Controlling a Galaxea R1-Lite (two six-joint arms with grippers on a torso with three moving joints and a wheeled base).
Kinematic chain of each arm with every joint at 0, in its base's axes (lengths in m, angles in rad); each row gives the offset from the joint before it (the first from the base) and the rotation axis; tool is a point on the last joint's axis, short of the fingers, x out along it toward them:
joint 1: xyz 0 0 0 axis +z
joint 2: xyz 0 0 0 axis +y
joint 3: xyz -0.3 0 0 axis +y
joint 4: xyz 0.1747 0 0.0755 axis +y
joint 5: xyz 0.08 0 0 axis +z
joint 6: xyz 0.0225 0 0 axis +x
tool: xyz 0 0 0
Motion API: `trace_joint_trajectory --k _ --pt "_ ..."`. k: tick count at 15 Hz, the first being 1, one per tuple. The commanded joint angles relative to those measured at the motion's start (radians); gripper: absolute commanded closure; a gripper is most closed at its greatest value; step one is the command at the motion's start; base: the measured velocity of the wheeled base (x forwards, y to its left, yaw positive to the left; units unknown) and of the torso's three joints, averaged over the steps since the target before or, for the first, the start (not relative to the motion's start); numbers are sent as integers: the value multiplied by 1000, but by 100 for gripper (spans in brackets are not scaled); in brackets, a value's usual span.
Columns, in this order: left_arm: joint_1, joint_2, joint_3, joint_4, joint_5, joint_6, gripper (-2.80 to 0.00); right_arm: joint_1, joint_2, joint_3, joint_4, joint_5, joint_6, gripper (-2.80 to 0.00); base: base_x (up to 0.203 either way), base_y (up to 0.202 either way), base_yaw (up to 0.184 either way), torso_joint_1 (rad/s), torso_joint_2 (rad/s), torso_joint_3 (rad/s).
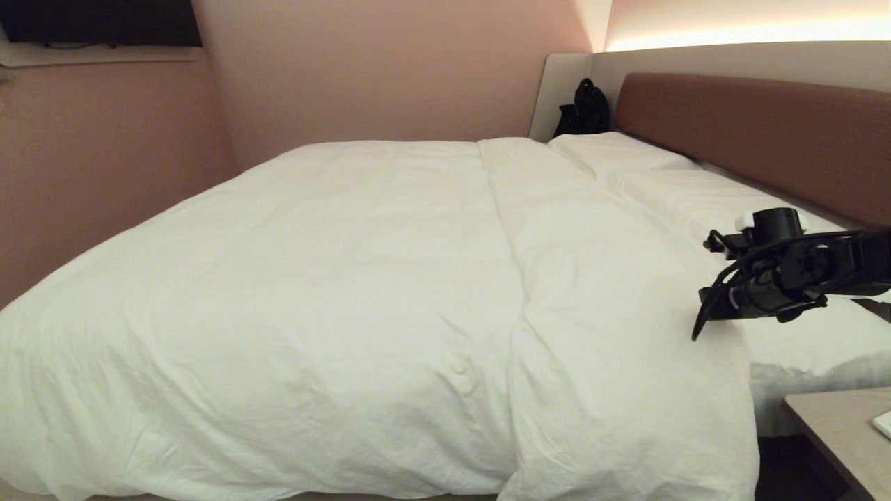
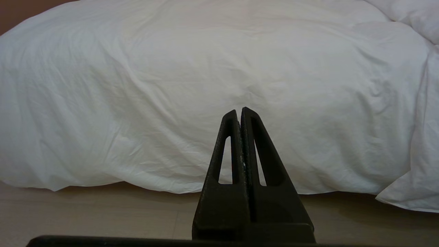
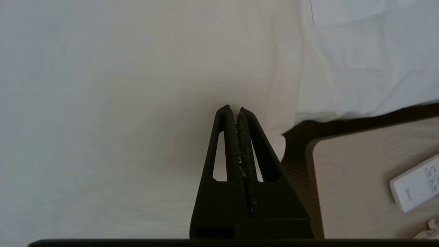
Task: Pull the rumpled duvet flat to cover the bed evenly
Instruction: Flatten the corners of the folded blanket
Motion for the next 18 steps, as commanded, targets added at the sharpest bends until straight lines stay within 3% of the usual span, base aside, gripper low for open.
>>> trace_joint_trajectory --k 1,18 --pt "1 0 1 -1 0 1 0 0 -2 26 -36 10 -2 0 0 0 0 0 0 0" --pt "1 0 0 -1 0 1 0 33 128 27 -123 61 -15 0 0 0 0 0 0 0"
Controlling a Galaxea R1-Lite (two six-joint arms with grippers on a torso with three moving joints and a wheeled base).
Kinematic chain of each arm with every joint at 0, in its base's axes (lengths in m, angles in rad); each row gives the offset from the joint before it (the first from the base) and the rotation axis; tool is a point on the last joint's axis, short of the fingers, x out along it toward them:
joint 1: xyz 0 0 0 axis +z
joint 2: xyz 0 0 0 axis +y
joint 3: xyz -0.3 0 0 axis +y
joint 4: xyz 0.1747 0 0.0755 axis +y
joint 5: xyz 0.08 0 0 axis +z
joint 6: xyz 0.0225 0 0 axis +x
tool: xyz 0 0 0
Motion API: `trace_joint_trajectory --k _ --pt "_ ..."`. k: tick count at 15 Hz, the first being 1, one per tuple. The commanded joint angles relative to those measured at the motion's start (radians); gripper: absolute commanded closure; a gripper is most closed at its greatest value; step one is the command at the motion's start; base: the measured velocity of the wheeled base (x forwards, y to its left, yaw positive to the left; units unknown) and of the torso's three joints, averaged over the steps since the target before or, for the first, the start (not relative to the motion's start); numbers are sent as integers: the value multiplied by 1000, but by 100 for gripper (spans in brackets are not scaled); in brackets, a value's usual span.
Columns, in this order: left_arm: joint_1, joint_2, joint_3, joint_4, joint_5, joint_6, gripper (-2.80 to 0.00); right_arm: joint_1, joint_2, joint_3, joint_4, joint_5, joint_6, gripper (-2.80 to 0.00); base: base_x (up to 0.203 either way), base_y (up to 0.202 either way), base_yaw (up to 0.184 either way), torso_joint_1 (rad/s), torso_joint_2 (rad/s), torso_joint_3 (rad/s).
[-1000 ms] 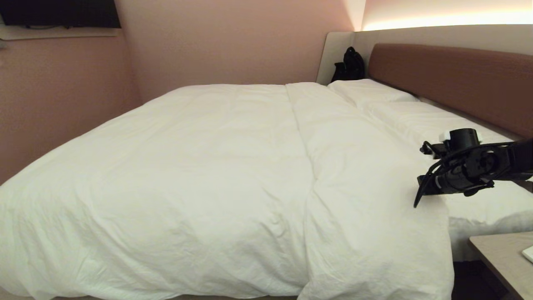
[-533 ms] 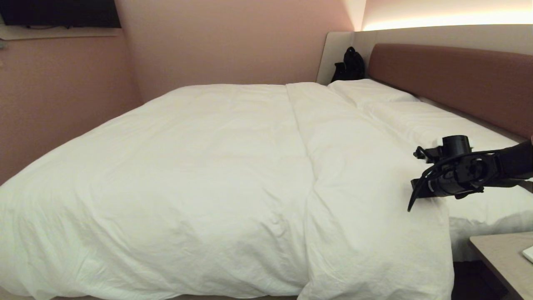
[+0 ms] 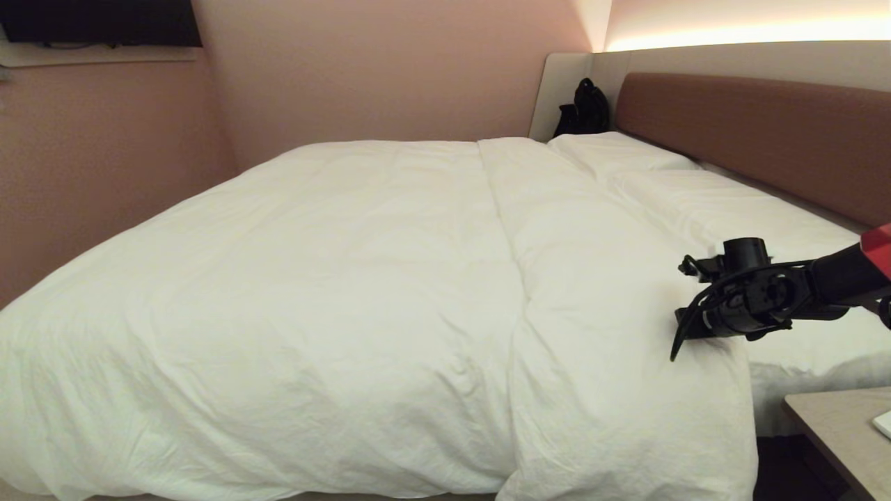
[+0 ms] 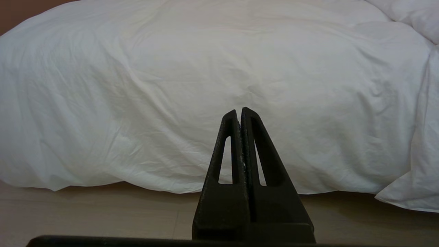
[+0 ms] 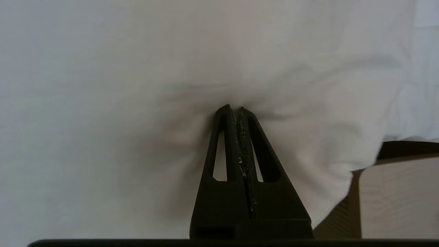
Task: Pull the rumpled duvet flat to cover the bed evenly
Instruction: Flatten the corners of the folded blanket
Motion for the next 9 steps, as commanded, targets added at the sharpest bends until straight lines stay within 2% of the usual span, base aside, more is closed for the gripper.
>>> trace_joint_trajectory --k 1,4,9 --pt "0 0 0 0 0 0 0 18 2 0 0 -1 -1 0 0 0 0 0 0 0" --pt "0 0 0 0 0 0 0 49 -2 -7 2 -2 1 0 0 0 0 0 0 0" --pt "0 0 0 0 0 0 0 150 -2 -13 2 -10 21 0 0 0 0 0 0 0"
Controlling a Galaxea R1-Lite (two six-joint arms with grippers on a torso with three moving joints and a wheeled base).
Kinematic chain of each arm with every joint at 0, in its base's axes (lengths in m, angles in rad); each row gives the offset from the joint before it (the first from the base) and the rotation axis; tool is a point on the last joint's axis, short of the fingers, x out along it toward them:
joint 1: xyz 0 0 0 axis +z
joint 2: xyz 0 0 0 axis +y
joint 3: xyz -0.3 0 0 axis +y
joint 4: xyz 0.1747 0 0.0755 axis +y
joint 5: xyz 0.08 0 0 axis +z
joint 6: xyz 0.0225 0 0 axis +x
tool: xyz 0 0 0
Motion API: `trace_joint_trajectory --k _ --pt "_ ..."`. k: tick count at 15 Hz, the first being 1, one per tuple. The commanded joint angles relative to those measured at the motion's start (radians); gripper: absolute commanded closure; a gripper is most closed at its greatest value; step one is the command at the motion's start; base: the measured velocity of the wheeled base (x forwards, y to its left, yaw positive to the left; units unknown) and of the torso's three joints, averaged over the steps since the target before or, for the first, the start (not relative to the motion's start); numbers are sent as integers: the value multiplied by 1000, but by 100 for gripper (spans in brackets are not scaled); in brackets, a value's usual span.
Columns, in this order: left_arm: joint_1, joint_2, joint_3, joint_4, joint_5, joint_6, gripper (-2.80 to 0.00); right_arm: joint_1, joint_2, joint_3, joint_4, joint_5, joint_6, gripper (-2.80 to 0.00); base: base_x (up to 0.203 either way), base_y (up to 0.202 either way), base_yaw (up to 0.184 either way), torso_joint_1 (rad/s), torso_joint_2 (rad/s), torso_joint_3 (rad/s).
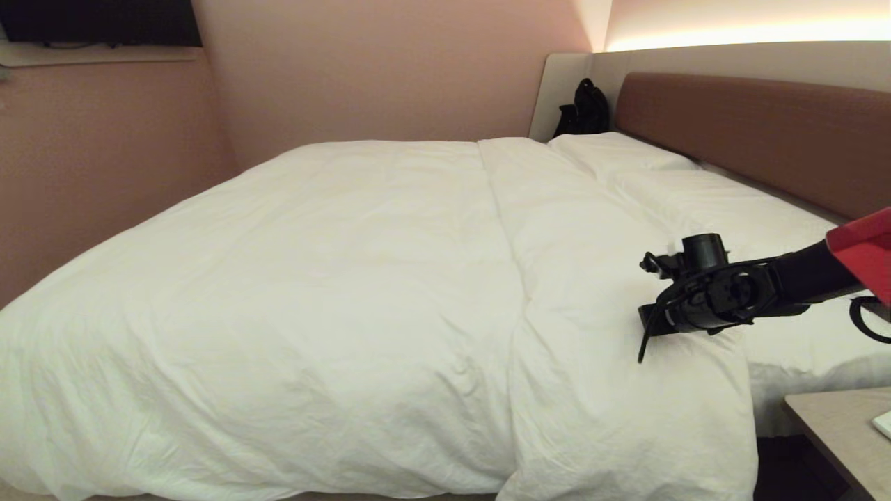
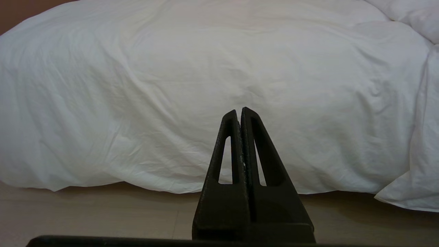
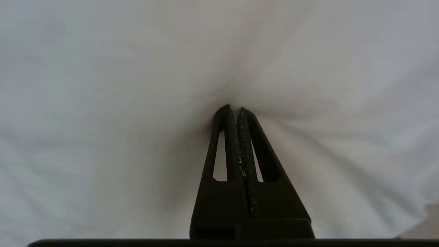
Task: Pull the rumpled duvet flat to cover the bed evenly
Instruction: Flatten the corners of the folded blanket
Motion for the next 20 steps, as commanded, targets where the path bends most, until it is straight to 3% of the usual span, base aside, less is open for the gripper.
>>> trace_joint_trajectory --k 1,11,20 --pt "1 0 -1 0 0 0 0 35 5 -3 -1 -2 6 0 0 0 0 0 0 0" --pt "1 0 -1 0 0 0 0 279 25 -36 4 -29 64 0 0 0 0 0 0 0" --pt "1 0 1 0 0 0 0 372 52 -81 8 -42 105 0 0 0 0 0 0 0"
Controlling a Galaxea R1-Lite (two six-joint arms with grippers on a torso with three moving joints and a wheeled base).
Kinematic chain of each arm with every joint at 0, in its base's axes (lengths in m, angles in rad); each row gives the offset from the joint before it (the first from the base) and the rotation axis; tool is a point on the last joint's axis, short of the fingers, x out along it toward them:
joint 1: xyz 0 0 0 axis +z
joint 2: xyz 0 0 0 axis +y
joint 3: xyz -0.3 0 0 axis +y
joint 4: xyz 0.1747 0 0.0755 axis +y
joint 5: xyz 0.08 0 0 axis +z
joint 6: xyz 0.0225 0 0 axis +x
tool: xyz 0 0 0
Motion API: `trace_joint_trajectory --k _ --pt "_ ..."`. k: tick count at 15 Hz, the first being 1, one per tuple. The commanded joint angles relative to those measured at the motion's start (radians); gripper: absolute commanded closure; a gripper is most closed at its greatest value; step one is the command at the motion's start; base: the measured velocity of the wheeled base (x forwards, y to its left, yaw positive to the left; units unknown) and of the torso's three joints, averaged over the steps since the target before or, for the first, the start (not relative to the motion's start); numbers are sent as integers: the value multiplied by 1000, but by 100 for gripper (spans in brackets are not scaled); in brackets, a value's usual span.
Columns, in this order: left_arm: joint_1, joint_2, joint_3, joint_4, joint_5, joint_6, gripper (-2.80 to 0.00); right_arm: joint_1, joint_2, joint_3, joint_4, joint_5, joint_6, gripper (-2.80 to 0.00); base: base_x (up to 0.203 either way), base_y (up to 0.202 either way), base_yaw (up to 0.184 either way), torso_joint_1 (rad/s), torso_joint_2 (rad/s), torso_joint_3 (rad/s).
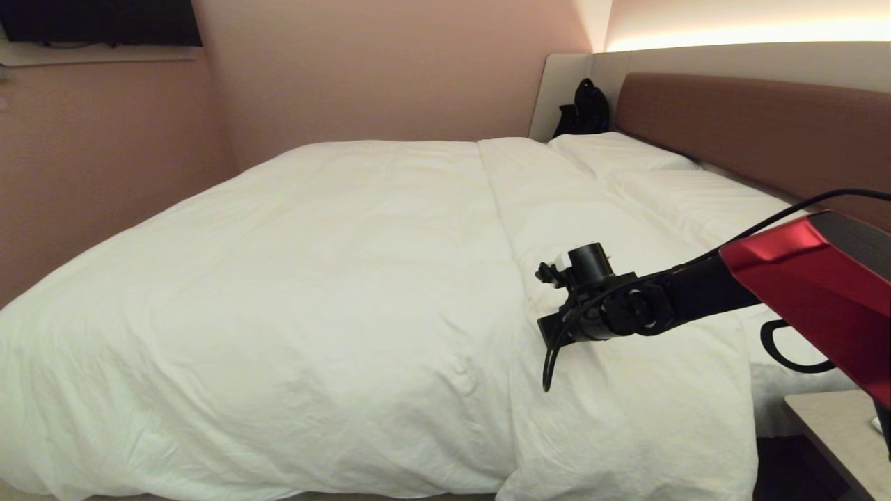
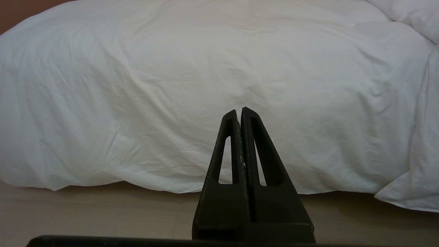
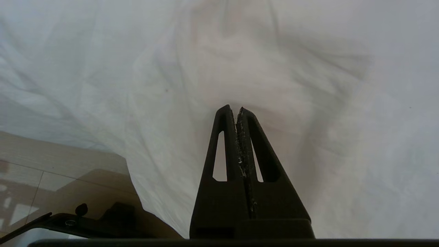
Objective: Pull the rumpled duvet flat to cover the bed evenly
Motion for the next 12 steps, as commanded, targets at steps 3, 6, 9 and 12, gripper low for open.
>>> trace_joint_trajectory --k 3,6,9,12 --pt "0 0 0 -1 0 0 0 21 -34 -1 -2 -17 44 0 0 0 0 0 0 0" --pt "0 0 0 -1 0 0 0 21 -151 8 8 -34 70 0 0 0 0 0 0 0" --pt "0 0 1 -1 0 -1 0 8 -344 38 49 -61 100 0 0 0 0 0 0 0" --pt "0 0 0 -1 0 0 0 -19 -570 106 90 -117 115 0 0 0 0 0 0 0"
